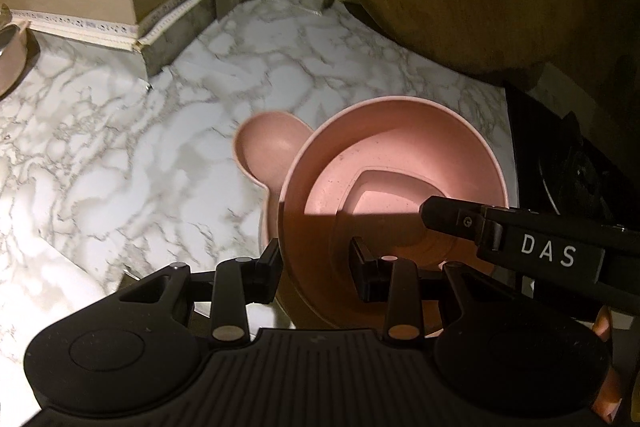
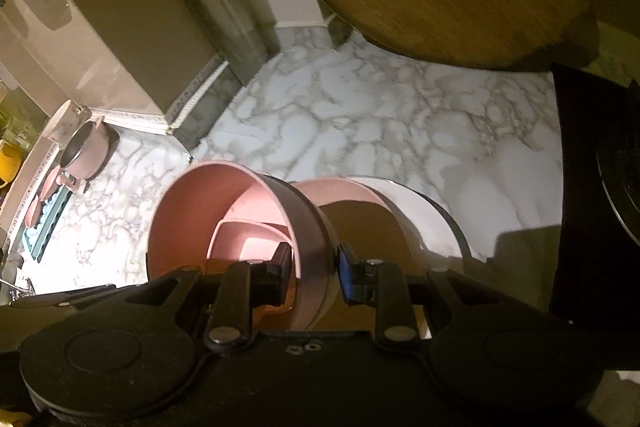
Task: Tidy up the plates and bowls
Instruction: 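Lower the nested bowls onto the pink bear-shaped plate and open both tools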
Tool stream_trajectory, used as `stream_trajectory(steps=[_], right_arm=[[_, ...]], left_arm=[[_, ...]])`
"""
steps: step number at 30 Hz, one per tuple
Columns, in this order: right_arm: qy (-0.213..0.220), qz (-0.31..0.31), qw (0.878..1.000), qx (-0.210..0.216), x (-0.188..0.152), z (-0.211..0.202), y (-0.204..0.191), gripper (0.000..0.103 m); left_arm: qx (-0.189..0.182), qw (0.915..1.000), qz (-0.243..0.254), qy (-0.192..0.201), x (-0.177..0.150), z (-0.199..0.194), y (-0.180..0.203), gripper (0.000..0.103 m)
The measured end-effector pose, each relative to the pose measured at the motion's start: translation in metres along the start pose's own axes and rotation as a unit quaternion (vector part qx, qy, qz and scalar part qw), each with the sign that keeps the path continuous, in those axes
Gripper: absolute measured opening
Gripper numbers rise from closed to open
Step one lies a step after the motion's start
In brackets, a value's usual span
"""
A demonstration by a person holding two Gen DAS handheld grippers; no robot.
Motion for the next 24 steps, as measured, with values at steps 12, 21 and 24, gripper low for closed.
stream_trajectory(steps=[12, 21, 24], right_arm=[[-0.021, 0.029, 0.999, 0.005, -0.010, 0.017, 0.036, 0.024], [-0.029, 0.044, 0.999, 0.009, -0.010, 0.023, 0.048, 0.024], [-0.031, 0.050, 0.998, 0.015, -0.009, 0.024, 0.050, 0.025]], left_arm=[[0.016, 0.9997, 0.013, -0.011, -0.003, 0.026, 0.022, 0.034], [0.026, 0.9992, 0.029, -0.002, -0.002, 0.028, 0.031, 0.034], [0.019, 0.9995, 0.025, -0.003, -0.001, 0.028, 0.029, 0.034]])
Point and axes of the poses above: each gripper's, at about its wrist camera, not at the fingertips, and z roughly the way its jaws point, y to its right, x to its top, the point moved 3 cm from there along z, roughly the way its jaws point, and after that the axes turned 15 degrees about -y, right-handed, at the moved point
